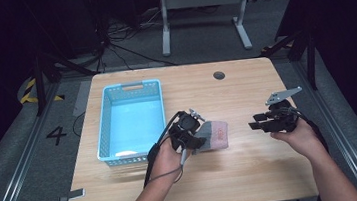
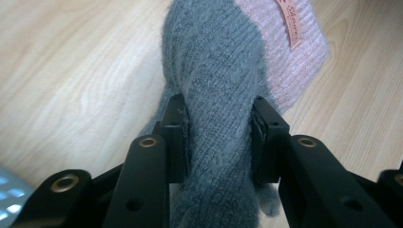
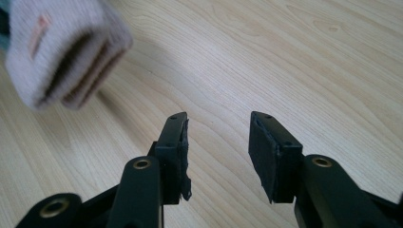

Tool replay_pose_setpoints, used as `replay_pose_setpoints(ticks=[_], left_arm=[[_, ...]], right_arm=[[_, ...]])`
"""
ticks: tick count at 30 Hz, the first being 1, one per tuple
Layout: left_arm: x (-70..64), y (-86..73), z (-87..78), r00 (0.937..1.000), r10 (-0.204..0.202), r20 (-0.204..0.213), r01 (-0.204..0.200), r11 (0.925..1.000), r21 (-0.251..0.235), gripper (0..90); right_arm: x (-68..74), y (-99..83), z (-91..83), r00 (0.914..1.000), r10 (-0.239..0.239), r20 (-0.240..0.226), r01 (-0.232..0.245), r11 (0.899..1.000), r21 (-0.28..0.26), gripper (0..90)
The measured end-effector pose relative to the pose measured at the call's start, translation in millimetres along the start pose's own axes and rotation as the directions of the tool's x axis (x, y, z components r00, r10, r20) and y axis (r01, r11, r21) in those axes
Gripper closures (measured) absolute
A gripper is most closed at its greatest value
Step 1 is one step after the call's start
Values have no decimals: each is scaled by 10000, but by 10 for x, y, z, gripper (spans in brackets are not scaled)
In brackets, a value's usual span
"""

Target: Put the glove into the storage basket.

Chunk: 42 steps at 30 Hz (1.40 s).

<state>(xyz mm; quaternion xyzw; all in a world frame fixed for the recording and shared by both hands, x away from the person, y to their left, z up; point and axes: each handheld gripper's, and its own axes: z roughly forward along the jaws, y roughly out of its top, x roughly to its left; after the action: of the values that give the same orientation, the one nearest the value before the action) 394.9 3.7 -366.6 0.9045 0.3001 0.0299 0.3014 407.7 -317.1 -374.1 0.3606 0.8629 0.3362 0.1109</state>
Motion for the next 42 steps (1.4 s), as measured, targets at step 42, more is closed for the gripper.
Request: replay_pose_setpoints(ticks=[42], left_arm=[[1257, -333, -965, 9890, -1155, -919, 1075, 9903, -878, 644]], right_arm=[[-13, 0, 79, 9999, 153, -76, -152, 9998, 141, 578]])
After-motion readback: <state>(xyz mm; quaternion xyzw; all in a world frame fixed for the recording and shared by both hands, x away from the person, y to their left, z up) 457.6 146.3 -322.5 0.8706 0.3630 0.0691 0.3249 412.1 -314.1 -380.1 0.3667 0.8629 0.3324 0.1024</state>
